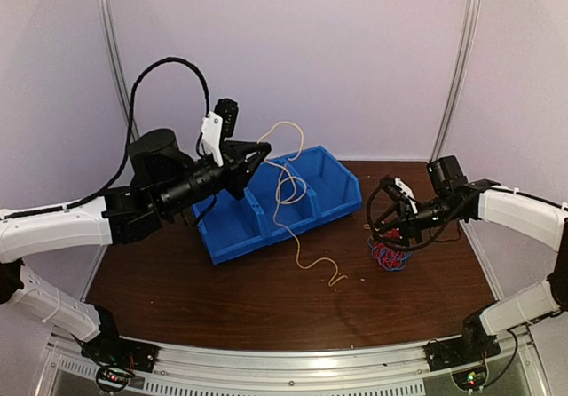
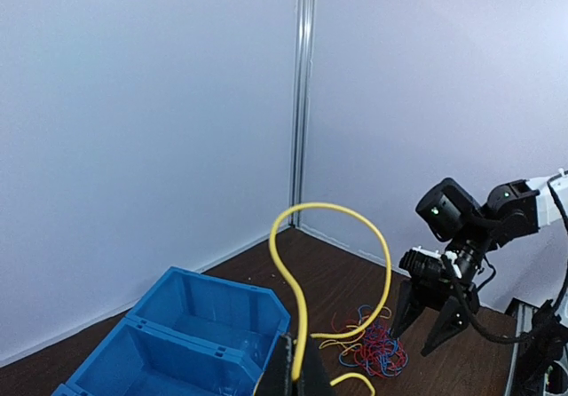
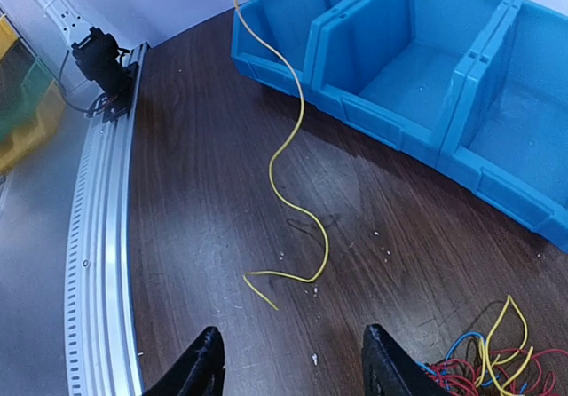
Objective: Untangle the cables
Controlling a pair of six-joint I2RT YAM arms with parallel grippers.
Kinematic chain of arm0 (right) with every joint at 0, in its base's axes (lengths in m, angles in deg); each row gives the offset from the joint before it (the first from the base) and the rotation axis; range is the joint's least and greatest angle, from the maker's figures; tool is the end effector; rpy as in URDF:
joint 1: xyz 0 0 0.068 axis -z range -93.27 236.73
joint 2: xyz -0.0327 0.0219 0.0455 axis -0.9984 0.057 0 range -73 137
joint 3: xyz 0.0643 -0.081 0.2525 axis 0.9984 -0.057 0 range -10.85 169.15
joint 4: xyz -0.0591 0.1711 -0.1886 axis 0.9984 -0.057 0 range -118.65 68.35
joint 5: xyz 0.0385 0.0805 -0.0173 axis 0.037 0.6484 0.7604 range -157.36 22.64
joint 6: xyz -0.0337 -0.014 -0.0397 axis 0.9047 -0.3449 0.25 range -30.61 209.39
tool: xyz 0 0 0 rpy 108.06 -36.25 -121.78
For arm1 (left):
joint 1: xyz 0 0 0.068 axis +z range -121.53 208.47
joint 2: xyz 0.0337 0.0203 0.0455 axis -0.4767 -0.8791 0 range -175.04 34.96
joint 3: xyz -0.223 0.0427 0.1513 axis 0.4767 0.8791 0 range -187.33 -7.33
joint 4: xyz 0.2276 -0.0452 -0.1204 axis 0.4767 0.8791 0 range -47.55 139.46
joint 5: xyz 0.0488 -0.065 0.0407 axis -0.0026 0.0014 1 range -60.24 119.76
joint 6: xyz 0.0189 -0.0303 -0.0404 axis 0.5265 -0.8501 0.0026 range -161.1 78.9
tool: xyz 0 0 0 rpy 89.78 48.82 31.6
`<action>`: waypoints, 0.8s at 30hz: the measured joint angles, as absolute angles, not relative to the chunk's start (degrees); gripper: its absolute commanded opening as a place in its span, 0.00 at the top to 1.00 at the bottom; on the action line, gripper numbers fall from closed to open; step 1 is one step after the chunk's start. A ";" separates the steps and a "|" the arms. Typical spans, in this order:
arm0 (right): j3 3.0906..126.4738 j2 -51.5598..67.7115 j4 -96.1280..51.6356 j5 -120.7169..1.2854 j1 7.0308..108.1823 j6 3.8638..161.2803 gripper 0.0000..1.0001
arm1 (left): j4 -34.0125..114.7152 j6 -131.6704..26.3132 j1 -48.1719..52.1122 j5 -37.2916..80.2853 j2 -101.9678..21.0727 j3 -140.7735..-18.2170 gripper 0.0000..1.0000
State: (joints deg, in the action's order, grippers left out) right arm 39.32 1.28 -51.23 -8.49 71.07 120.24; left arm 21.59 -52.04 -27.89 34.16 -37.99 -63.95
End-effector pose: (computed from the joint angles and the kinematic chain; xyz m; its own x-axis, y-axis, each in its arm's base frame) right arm 0.2337 0.0972 0.2478 -0.3443 -0.3719 -0.8621 -0.9367 0.1984 0.2885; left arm 0.1706 -0.2512 0.3634 -0.1065 -0.1817 -0.9776 0.7818 0.5922 -0.1952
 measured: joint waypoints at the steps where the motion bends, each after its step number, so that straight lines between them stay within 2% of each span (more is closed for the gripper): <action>1: 38.21 1.28 -50.21 -9.10 71.66 119.78 0.47 | 24.30 -51.47 -27.89 35.30 -37.97 -66.61 1.00; 11: 37.03 1.73 -44.90 -13.38 72.47 118.53 0.47 | 41.68 -45.11 -26.60 46.73 -37.77 -87.51 1.00; 24: 35.85 1.67 -43.23 -17.18 72.47 118.66 0.47 | 51.23 -38.97 -18.38 50.14 -44.50 -112.93 1.00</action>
State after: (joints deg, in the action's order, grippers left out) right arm 35.85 1.67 -43.23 -17.18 72.47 118.66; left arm 51.23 -38.97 -18.38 50.14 -44.50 -112.93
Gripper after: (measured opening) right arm 0.534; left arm 0.014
